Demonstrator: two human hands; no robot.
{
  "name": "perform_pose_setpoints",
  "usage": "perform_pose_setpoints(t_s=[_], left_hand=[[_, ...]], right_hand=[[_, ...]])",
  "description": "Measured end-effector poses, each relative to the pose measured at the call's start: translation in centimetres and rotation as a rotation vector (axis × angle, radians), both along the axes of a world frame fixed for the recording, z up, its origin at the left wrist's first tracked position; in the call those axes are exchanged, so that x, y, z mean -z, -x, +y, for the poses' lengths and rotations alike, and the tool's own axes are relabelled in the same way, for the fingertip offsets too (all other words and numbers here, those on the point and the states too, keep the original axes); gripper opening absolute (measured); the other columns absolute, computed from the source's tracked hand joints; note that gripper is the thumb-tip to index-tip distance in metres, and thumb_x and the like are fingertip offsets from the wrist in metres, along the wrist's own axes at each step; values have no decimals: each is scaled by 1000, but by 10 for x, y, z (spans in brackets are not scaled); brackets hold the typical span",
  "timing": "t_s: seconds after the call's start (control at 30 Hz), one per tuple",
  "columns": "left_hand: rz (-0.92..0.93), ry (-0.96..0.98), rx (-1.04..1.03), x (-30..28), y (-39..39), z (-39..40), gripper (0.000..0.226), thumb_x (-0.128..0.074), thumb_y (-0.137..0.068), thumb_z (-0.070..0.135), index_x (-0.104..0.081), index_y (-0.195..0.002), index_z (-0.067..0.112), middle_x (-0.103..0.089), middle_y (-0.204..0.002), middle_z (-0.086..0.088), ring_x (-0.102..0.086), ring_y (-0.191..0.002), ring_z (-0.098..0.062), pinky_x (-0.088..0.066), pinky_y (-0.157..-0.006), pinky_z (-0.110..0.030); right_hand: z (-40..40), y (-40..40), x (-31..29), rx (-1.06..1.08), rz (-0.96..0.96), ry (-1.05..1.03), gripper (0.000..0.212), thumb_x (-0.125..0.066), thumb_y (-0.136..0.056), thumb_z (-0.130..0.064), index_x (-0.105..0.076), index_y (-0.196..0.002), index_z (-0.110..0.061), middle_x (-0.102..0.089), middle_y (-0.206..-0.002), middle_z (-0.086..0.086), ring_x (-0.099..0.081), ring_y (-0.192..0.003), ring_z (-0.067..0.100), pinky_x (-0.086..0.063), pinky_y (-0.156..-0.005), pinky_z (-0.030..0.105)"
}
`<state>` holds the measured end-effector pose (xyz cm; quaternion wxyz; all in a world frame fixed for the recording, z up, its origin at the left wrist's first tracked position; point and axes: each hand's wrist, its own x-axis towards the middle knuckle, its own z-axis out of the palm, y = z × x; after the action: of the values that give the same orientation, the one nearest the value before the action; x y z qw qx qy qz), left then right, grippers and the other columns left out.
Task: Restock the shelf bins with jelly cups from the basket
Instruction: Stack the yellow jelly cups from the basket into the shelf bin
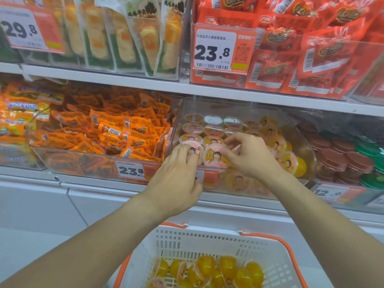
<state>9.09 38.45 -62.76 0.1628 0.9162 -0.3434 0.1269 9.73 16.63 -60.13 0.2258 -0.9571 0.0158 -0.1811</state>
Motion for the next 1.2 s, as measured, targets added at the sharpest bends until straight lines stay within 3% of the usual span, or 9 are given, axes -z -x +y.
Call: perform_pose_setpoints(t_s=[0.27,0.37,0.5,0.6,0.67,0.77,0.83,1.0,1.2], left_hand=[[96,529,42,-8,15,-8,9,-53,-80,24,-56,-72,21,-52,-60,9,-49,-59,-11,-41,-53,-32],[253,320,99,20,18,-6,11,-49,-81,29,-52,-72,24,-55,-54,5,-54,-54,-14,-45,-53,-35],[561,-323,127,96,20,6,13,-50,-95,25,-58,-88,17,-66,-84,0,-62,-78,-23,-46,-66,-32],[868,-610,-23,162,22,18,23,-49,-96,25,-62,-88,7,-65,-92,-12,-65,-82,-29,-55,-75,-39],[1024,-524,-181,207,34,22,27,-52,-95,24,-54,-73,10,-57,-78,-12,-58,-69,-24,-50,-66,-34],[1115,-339,-455,266,68,27,45,-59,-94,26,-48,-134,9,-50,-131,-18,-50,-122,-31,-44,-97,-40],[1147,-213,-559,289,92,31,70,-64,-91,24,-27,-150,11,-31,-150,-20,-35,-138,-35,-36,-107,-42],[1118,134,-880,335,105,28,59,-71,-88,21,-40,-138,14,-33,-143,-17,-52,-118,-40,-45,-99,-43],[966,119,-954,356,92,9,65,-67,-89,29,-36,-144,15,-50,-129,-24,-58,-108,-41,-49,-86,-42]], right_hand=[[20,46,6,47,-573,-276,14,-60,-97,-22,-65,-86,-15,-63,-77,-5,-57,-68,11,-46,-64,26],[47,78,43,-7,-632,-428,24,-50,-101,-20,-58,-79,-14,-55,-68,-4,-51,-63,15,-39,-59,26],[77,106,140,279,-256,-960,30,-48,-103,-24,-62,-77,-17,-57,-61,-5,-52,-58,13,-42,-59,34],[79,127,224,310,219,-841,13,-57,-97,-20,-61,-86,-14,-64,-71,0,-61,-67,20,-49,-66,37],[72,142,262,247,601,-691,11,-61,-95,-23,-61,-101,-15,-67,-87,1,-65,-83,20,-53,-77,38],[59,163,295,208,953,-561,24,-59,-98,-27,-58,-116,-12,-66,-100,7,-64,-96,23,-49,-67,30],[55,170,312,249,1005,-555,26,-60,-97,-24,-59,-119,-10,-68,-98,10,-64,-84,22,-50,-61,28],[74,171,344,318,1085,-671,26,-66,-91,-24,-66,-112,-10,-71,-109,11,-68,-97,26,-55,-85,34],[115,158,381,573,1114,-1076,55,-80,-74,-52,-71,-104,-7,-72,-80,5,-70,-71,22,-61,-76,50]])
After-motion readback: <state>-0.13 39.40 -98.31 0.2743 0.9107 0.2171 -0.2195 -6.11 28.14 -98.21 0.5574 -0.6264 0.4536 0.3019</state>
